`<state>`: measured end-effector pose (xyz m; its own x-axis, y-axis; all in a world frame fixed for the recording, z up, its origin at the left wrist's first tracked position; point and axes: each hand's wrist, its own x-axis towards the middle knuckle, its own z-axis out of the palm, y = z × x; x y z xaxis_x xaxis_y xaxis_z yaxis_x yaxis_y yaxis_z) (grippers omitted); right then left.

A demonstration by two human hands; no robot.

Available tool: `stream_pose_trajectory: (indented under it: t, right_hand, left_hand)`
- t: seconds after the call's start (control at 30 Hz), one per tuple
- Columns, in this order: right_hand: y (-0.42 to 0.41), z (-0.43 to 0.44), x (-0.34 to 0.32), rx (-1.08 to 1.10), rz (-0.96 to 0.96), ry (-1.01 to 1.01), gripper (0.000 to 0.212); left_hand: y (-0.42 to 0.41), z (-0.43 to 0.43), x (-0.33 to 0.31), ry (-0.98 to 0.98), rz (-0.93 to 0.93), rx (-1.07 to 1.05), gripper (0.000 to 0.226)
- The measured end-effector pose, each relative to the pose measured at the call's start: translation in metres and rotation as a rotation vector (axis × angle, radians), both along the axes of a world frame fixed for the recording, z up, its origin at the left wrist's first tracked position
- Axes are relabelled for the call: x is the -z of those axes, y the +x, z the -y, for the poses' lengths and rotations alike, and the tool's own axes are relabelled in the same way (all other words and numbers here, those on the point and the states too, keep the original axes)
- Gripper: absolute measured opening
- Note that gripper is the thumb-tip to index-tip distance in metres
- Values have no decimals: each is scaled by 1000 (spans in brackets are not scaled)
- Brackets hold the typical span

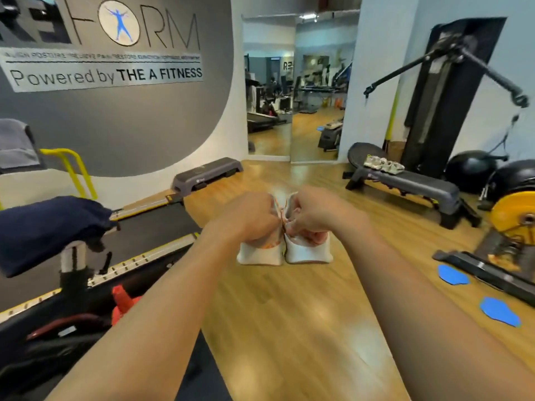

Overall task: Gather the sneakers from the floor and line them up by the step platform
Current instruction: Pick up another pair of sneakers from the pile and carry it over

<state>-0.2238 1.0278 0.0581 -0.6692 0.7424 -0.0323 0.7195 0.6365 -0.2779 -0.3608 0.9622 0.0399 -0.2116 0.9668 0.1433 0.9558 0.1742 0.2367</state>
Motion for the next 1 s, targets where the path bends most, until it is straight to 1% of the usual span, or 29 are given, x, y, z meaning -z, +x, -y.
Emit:
stream_pose_trajectory:
  t: [0.07,0.23,0.33,0.4,0.43,0.5,0.53,0.63,0.7,0.73,0.8,0.87,0.93,1.0]
  right_hand:
    - [9,-40,5,42,12,17,30]
    - [29,-133,7,206,16,65,36]
    - [43,-190,6,280,7,57,30]
    - [52,-228,6,337,12,78,16]
    - [58,-249,6,366,4,88,15]
    - [67,-295,5,417,-6,76,25]
    - [72,-319,7,426,1,63,25]
    - [82,-394,10,435,44,70,13]
    - [87,-444,10,451,46,68,24]
    - [90,-466,10,459,39,70,25]
    - [94,-503,8,462,13,61,18]
    - [95,-554,6,475,-11,63,14]
    - [92,-603,6,477,-21,48,18]
    - [90,-653,10,492,-43,33,18]
  left_hand:
    - [4,-51,7,1,1,66,16]
    - [16,-175,4,30,-71,250,13]
    - [22,-248,2,25,-33,329,12]
    - [29,-294,2,16,-1,367,12]
    - [32,-318,3,20,-1,392,11]
    - [40,-369,6,29,-14,439,15]
    - [44,-394,8,31,-17,456,15]
    - [56,-468,15,59,-6,488,20]
    - [58,-518,15,50,21,486,18]
    - [57,-541,14,47,38,486,17]
    - [55,-583,11,36,70,492,18]
    - [52,-640,9,44,65,500,18]
    - [51,-696,7,60,55,510,20]
    - [49,-751,10,75,51,528,21]
